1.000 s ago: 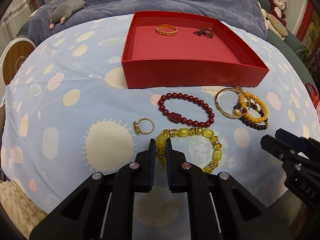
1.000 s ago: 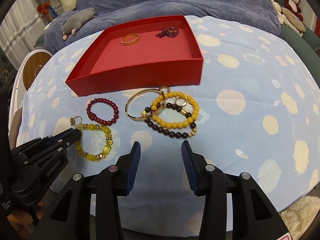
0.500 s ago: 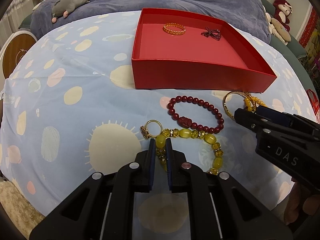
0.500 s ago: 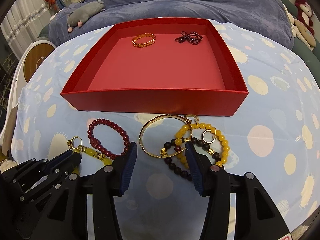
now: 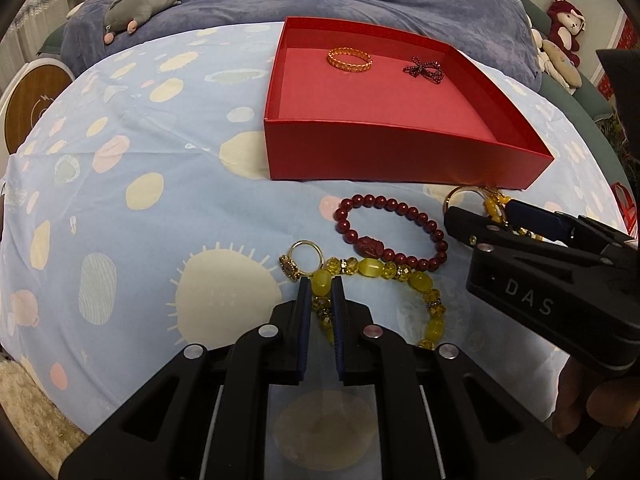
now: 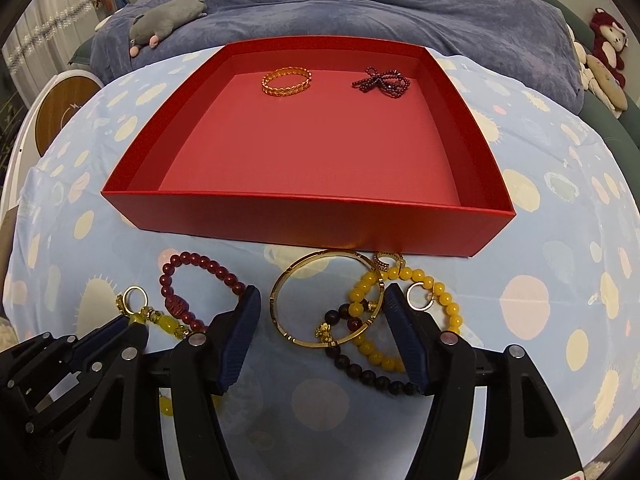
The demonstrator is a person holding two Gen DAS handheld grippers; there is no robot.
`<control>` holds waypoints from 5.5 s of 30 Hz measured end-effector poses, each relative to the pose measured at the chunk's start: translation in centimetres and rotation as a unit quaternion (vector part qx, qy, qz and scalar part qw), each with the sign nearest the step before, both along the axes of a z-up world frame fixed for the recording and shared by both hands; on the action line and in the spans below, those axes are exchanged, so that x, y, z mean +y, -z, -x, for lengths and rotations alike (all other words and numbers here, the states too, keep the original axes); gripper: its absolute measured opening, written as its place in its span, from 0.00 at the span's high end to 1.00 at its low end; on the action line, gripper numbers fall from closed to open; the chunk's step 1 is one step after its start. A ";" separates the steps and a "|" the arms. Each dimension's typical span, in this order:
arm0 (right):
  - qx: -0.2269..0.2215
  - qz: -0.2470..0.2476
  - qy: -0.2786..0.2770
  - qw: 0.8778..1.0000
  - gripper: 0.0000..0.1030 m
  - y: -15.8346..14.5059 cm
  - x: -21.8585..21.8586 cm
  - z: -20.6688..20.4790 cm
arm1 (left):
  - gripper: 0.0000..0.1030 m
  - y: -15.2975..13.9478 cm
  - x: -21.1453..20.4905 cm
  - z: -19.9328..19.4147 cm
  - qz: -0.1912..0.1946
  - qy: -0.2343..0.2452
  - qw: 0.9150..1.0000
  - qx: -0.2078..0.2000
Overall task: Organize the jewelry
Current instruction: 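Grasp the thin gold bangle with the right gripper while the left lifts the yellow bracelet, then carry both bracelets into the red box and open both grippers, then grasp the dark red bead bracelet with the left gripper, then grasp the yellow-and-black bead bracelet with the right gripper while the left holds the red bracelet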
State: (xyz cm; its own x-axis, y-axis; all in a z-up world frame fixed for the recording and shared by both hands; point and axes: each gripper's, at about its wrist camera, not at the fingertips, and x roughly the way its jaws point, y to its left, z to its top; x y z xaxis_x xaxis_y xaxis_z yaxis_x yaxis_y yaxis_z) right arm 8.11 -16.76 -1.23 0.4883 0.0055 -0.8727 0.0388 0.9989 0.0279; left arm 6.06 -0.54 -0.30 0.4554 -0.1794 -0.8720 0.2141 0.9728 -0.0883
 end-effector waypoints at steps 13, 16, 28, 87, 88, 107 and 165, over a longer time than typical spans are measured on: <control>-0.024 -0.012 0.015 1.000 0.44 -0.4 -1.2 1.3 | 0.90 -0.1 0.0 -0.1 0.009 0.000 1.000 0.004; -0.031 -0.031 0.027 0.999 0.44 -1.2 -2.1 2.1 | 0.90 -0.2 -0.2 0.1 0.011 0.005 1.000 0.004; -0.059 -0.073 0.053 0.994 0.44 -5.1 -4.8 5.3 | 0.91 -3.1 -1.3 0.9 0.034 0.029 0.999 -0.015; -0.032 -0.041 0.027 0.998 0.40 -3.2 -6.5 -15.2 | 0.93 -5.0 -4.2 -17.5 0.046 0.029 0.998 -0.040; -0.038 -0.040 0.028 0.998 0.39 -3.7 -6.7 -14.7 | 0.93 -5.1 -4.1 -17.3 0.046 0.032 0.998 -0.041; -0.051 -0.054 0.062 0.995 0.36 -6.8 -8.5 1.6 | 0.90 -7.7 -2.4 -7.4 0.062 0.034 0.997 -0.041; 0.000 -0.088 0.085 0.993 0.36 -1.8 -7.5 5.7 | 0.98 -1.1 -3.6 -2.9 0.071 0.049 0.996 0.000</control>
State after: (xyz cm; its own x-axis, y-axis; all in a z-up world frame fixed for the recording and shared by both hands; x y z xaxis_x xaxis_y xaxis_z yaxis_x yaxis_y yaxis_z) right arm 2.40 -24.22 0.57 0.4951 0.0753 -0.8656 0.2061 0.9576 0.2012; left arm 8.93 -4.18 0.84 0.4302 -0.3455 -0.8340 0.3081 0.9246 -0.2241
